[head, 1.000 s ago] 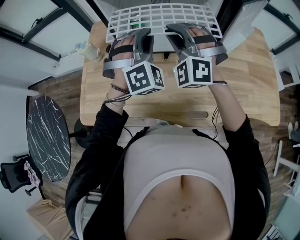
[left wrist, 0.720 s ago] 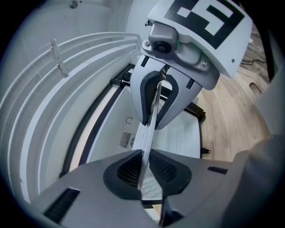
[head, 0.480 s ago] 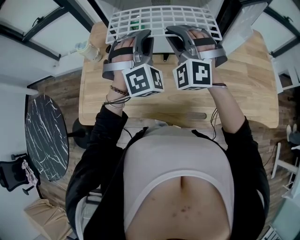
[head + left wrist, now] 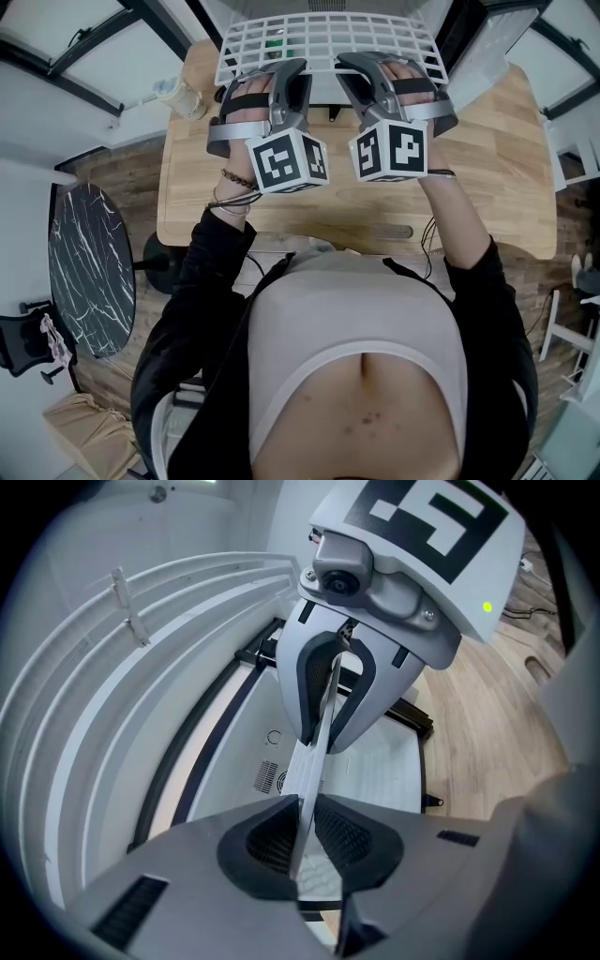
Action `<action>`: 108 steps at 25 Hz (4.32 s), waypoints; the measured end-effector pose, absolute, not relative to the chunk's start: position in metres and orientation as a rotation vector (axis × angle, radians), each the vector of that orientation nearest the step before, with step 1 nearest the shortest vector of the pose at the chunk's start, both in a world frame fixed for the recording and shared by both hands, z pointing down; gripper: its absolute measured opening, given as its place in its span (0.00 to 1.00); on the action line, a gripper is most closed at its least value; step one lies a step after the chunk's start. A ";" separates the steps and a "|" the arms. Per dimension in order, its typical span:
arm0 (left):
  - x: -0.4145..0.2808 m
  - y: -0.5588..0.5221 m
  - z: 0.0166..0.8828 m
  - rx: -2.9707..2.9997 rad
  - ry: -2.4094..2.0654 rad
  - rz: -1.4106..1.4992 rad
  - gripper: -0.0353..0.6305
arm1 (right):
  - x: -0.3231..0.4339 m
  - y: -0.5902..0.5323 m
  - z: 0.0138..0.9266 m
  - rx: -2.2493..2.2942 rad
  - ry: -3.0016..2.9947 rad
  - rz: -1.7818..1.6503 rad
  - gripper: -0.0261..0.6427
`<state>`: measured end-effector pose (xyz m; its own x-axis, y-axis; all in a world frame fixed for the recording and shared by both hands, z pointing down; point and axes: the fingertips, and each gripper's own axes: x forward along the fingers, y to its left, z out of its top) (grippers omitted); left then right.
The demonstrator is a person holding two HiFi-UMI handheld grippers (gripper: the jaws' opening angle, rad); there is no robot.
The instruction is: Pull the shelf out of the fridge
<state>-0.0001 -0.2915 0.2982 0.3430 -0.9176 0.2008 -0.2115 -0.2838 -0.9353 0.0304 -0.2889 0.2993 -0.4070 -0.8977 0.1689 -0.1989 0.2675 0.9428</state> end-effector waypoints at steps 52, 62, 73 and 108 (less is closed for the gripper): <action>-0.058 -0.153 0.310 -1.768 1.028 -0.921 0.15 | -0.028 -0.150 0.315 0.953 -1.806 -1.234 0.13; -0.103 -0.074 0.306 -1.760 0.988 -0.907 0.15 | -0.073 -0.071 0.313 0.980 -1.794 -1.223 0.13; -0.126 -0.036 0.301 -1.748 0.988 -0.899 0.15 | -0.096 -0.033 0.308 0.995 -1.800 -1.210 0.13; -0.026 0.175 0.302 -1.712 1.082 -0.901 0.16 | 0.004 0.176 0.310 0.969 -1.849 -1.257 0.13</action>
